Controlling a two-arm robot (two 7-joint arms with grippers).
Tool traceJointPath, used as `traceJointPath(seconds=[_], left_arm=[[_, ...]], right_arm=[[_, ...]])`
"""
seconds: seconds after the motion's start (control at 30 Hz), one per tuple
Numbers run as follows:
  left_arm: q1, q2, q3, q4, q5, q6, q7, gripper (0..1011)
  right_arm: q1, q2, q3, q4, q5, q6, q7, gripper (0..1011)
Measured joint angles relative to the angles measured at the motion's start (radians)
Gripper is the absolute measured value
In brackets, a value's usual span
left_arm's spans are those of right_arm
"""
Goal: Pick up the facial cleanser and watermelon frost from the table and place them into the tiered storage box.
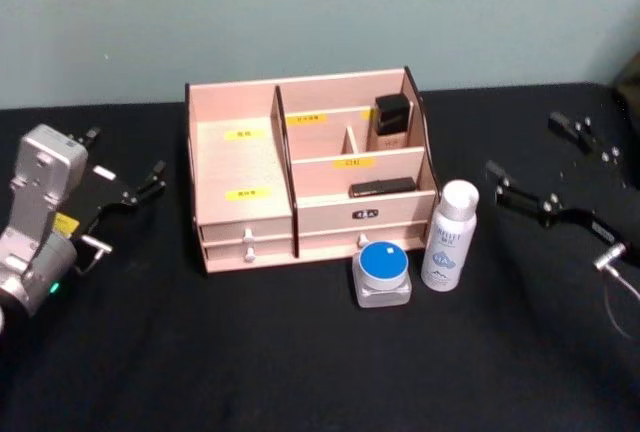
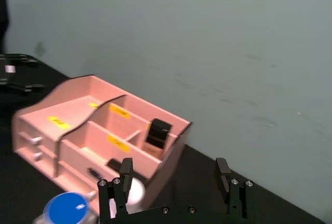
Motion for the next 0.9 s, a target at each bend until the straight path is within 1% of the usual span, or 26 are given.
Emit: traceJointPath(seconds=[0.03, 0.1, 0.13, 0.17, 0.2, 0.27, 0.37, 0.57, 0.77, 0.9], left_arm=[[0.000, 0.000, 0.000, 0.000, 0.000, 0.000, 0.000, 1010], [0.000, 0.000, 0.000, 0.000, 0.000, 0.000, 0.000, 1010], [0.000, 0.000, 0.000, 0.000, 0.000, 0.000, 0.000, 1010], [0.000, 0.000, 0.000, 0.000, 0.000, 0.000, 0.000, 1010], [0.000, 0.000, 0.000, 0.000, 0.000, 0.000, 0.000, 1010], [0.000, 0.000, 0.000, 0.000, 0.000, 0.000, 0.000, 1010], [0.000, 0.000, 0.000, 0.000, 0.000, 0.000, 0.000, 1010], [0.000, 0.000, 0.000, 0.000, 0.000, 0.000, 0.000, 1010], [0.000, 0.000, 0.000, 0.000, 0.000, 0.000, 0.000, 1010], [0.000, 0.000, 0.000, 0.000, 0.000, 0.000, 0.000, 1010]], right_arm=[[-0.022, 0.010, 0.010, -0.025, 0.009, 0.006, 0.009, 1002], [-0.043, 0.019, 0.017, -0.046, 0.018, 0.014, 0.021, 1003], [-0.063, 0.027, 0.024, -0.065, 0.030, 0.023, 0.034, 1002], [-0.063, 0.027, 0.024, -0.065, 0.030, 0.023, 0.034, 1002], [-0.080, 0.034, 0.029, -0.078, 0.038, 0.033, 0.044, 1002], [-0.094, 0.038, 0.033, -0.088, 0.043, 0.041, 0.052, 1002], [-0.113, 0.040, 0.031, -0.094, 0.042, 0.069, 0.061, 1002], [-0.114, 0.024, 0.014, -0.065, 0.033, 0.105, 0.077, 1002], [-0.091, -0.013, -0.012, -0.009, 0.010, 0.138, 0.091, 1003], [-0.074, -0.034, -0.022, 0.020, -0.002, 0.148, 0.101, 1002]])
